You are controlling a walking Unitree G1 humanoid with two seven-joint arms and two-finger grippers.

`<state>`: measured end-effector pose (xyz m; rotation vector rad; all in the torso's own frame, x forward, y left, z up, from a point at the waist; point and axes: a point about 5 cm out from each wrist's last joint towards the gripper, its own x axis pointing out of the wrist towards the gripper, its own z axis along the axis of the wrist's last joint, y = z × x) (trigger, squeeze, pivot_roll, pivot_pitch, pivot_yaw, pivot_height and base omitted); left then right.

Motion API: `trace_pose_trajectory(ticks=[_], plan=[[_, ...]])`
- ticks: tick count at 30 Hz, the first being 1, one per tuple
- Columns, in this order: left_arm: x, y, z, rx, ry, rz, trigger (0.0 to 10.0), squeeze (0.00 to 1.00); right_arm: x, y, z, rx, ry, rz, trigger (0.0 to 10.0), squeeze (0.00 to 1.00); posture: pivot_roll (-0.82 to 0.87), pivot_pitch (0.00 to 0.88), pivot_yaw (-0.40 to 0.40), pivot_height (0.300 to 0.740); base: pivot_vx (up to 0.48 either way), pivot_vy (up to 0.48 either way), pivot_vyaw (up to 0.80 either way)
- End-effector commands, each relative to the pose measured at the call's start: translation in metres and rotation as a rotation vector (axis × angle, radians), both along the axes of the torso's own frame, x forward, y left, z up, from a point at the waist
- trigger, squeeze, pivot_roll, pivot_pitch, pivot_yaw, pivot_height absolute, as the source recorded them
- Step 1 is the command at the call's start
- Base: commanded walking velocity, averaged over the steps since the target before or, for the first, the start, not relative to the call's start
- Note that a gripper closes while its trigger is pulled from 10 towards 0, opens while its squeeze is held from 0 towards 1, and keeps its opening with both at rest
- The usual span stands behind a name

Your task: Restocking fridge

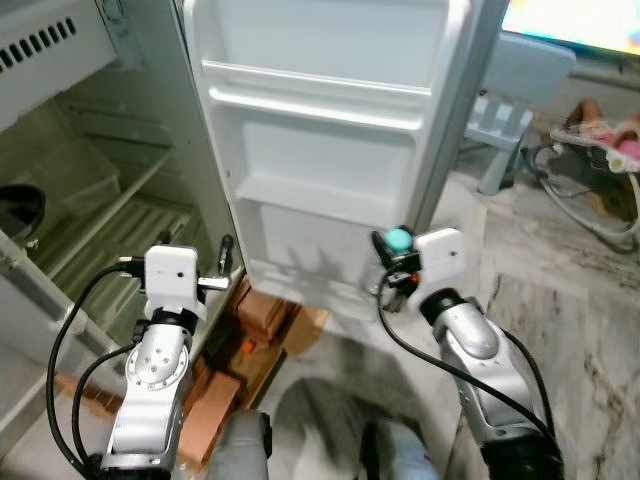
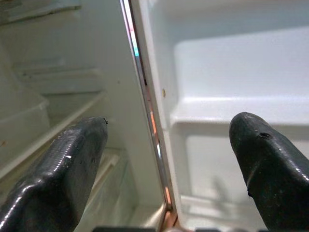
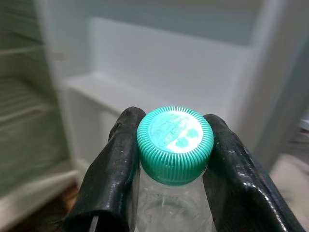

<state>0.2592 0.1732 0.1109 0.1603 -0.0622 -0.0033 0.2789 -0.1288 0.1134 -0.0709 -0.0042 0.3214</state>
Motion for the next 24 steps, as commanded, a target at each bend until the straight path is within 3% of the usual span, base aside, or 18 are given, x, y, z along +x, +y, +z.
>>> trace_pose_trajectory(ticks=[1, 24], plan=[[-0.0002, 0.0077, 0.0013, 0.011, -0.002, 0.023, 10.0, 0.0, 0.0025, 0.0122, 0.0118, 0.021, -0.051, 0.038, 10.0, 0.0, 0.11, 0.024, -0.018, 0.65, 0.0, 0.0, 0.0], [-0.0033, 0.0093, 0.002, 0.013, 0.005, 0.029, 10.0, 0.0, 0.0014, 0.0125, 0.0045, 0.009, -0.028, 0.048, 10.0, 0.0, 0.12, 0.062, -0.021, 0.65, 0.0, 0.0, 0.0]])
